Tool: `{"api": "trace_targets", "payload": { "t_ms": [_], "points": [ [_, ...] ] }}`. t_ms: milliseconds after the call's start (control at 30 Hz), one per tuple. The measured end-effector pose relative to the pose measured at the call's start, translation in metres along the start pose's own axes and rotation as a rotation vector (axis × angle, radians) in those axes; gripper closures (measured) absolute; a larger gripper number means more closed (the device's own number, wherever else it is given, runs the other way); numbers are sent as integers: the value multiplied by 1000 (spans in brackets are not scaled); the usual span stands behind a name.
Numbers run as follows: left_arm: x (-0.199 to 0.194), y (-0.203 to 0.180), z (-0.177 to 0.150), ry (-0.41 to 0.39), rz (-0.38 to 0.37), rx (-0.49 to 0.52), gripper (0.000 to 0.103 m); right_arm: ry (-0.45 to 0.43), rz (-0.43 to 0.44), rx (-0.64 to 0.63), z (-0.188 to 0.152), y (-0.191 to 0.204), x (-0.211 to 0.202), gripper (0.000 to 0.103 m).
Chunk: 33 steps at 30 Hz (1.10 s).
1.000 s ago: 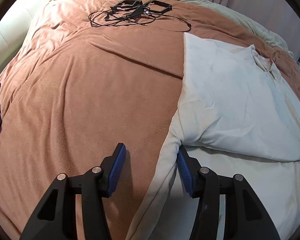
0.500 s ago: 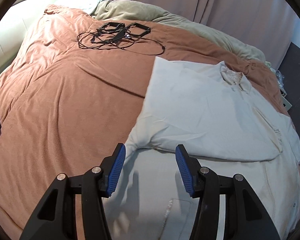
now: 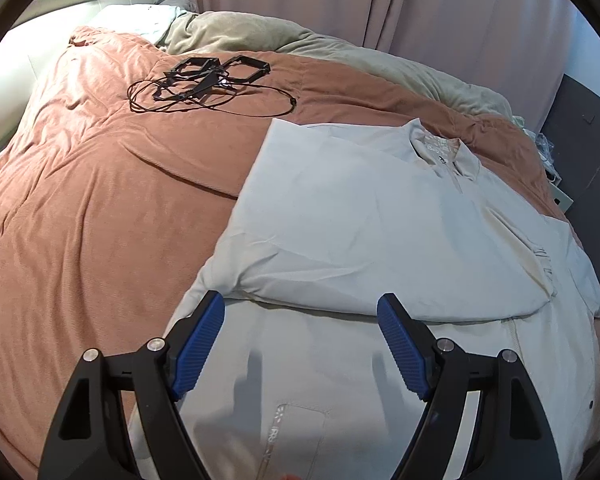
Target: Fold large clothes
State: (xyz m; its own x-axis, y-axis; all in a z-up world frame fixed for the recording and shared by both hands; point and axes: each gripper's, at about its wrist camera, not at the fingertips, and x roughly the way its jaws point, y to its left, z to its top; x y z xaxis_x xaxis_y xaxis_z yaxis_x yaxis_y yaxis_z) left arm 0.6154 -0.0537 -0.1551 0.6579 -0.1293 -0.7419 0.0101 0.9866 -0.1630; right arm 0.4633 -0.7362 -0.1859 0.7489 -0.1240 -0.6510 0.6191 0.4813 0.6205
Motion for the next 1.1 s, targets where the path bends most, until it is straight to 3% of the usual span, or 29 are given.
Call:
{"api": "trace_targets", "payload": {
  "t_ms": [133, 267, 500, 567, 633, 667, 833, 1100],
  "points": [
    [4, -5, -4, -8, 29, 35, 23, 3, 13, 47, 13, -19, 17, 62],
    [6, -1, -2, -10, 45, 39, 23, 18, -4, 41, 23, -24, 37, 62],
    [11, 4, -2, -1, 54, 23, 23, -14, 48, 66, 41, -35, 52, 63],
    [11, 4, -2, -3, 63, 31, 23, -29, 50, 67, 42, -37, 55, 82],
    [8, 2, -2, -10, 70, 41, 23, -37, 62, 63, 42, -37, 56, 94],
    [7, 2, -2, -14, 73, 43, 23, -47, 84, 66, 42, -36, 53, 96],
    [0, 1, 0, -31, 56, 34, 23, -156, 140, -11, 48, -2, 12, 96],
    [-8, 2, 3, -45, 16, 13, 23, -178, 226, -227, 21, 78, -33, 97]
  ]
}}
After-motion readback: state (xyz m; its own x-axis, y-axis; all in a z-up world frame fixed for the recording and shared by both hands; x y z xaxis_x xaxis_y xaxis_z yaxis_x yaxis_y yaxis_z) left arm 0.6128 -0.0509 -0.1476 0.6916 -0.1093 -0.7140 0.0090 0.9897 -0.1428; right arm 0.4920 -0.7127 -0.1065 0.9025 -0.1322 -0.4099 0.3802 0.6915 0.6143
